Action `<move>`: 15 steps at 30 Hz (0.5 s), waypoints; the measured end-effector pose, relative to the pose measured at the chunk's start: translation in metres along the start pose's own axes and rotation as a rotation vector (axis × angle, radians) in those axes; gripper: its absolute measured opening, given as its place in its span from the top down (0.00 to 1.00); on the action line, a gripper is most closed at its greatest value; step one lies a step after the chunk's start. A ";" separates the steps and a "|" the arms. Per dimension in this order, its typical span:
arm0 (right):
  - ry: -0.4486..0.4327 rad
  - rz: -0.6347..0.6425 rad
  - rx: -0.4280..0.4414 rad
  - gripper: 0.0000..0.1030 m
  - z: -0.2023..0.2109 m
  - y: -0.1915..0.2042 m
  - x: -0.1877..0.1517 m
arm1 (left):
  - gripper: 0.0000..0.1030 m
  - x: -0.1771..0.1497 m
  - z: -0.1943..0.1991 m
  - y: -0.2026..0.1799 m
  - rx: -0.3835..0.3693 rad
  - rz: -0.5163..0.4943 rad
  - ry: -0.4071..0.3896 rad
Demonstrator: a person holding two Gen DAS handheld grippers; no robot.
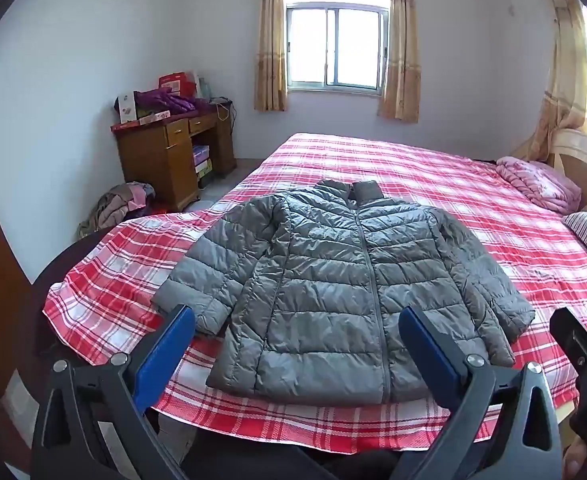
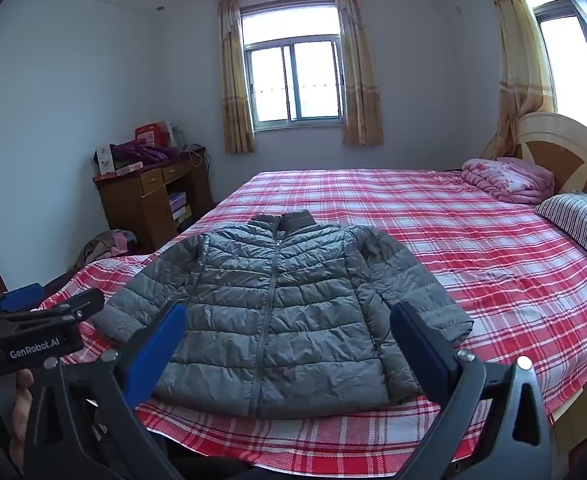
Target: Fold large clothes
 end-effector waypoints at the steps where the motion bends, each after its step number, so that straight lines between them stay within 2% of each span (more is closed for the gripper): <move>1: 0.004 -0.009 0.009 0.00 0.000 0.000 0.000 | 0.01 -0.001 0.001 -0.004 0.001 -0.006 -0.003; 5: 0.009 -0.005 0.010 0.00 -0.001 0.000 0.000 | 0.01 0.004 -0.003 0.008 -0.036 0.065 0.018; 15: 0.013 -0.011 0.015 0.00 -0.002 0.002 -0.002 | 0.01 0.002 -0.005 0.016 -0.025 0.075 0.012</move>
Point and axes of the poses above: each gripper's, at about its wrist camera, not at the fingertips, and z roughly against the way its jaws point, y to its left, x to its top, the point moved 4 cm from there along -z, roughly the way its jaws point, and after that the axes turned 12 degrees about y, right-handed, at the moved point
